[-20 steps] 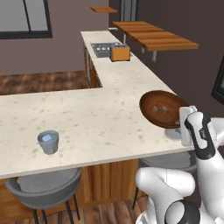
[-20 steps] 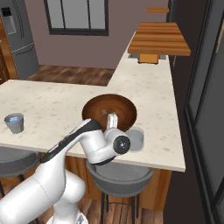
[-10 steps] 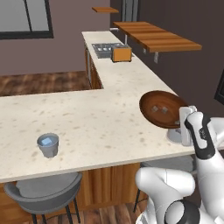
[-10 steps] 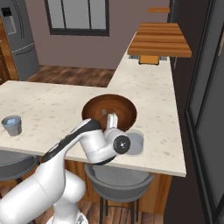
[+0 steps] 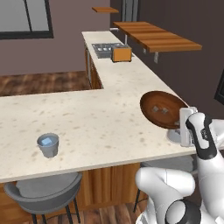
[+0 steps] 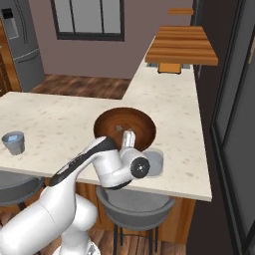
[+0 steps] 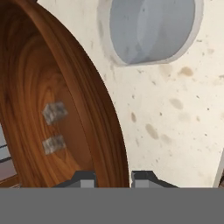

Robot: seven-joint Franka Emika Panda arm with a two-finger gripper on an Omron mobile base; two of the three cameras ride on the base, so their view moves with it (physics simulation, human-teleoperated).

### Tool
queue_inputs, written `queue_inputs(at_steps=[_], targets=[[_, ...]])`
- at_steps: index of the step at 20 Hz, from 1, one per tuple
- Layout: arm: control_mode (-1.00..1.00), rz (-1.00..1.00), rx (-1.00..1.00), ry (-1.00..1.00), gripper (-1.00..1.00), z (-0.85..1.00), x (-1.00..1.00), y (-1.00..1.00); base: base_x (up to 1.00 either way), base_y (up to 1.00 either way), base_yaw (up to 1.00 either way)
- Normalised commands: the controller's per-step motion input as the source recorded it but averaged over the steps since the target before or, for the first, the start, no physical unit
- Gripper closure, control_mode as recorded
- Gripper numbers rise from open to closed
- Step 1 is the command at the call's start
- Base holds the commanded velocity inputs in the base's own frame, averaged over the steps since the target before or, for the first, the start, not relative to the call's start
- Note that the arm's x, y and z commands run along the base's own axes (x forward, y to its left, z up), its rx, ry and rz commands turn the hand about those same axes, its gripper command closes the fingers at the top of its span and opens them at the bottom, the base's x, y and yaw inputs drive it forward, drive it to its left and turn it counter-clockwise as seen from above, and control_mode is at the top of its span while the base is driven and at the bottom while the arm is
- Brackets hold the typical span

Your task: There are four ice cubes in the ice bowl. Place two ice cubes in each glass of water.

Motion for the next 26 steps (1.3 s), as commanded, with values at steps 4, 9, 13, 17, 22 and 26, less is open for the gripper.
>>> queue_inputs(at_steps=[4, 9, 13, 17, 22, 26], targets=[[-1.0, 0.0, 0.18, 0.02, 1.0, 0.0, 0.0, 0.0, 0.0, 0.0, 0.0], [-1.0, 0.0, 0.22, 0.03, 1.0, 0.0, 0.06, 0.2, 0.0, 0.0, 0.0], [-1.0, 0.0, 0.08, 0.09, 1.0, -0.1, 0.2, 0.73, 0.0, 0.0, 0.0], [-1.0, 0.0, 0.07, 0.16, 1.0, -0.09, 0.29, 0.29, 0.0, 0.0, 0.0], [-1.0, -0.09, 0.32, 0.03, 1.0, -0.19, -0.05, 0.0, 0.0, 0.0, 0.0], [-1.0, -0.1, 0.34, 0.0, 1.0, -0.05, 0.0, 0.0, 0.0, 0.0, 0.0]])
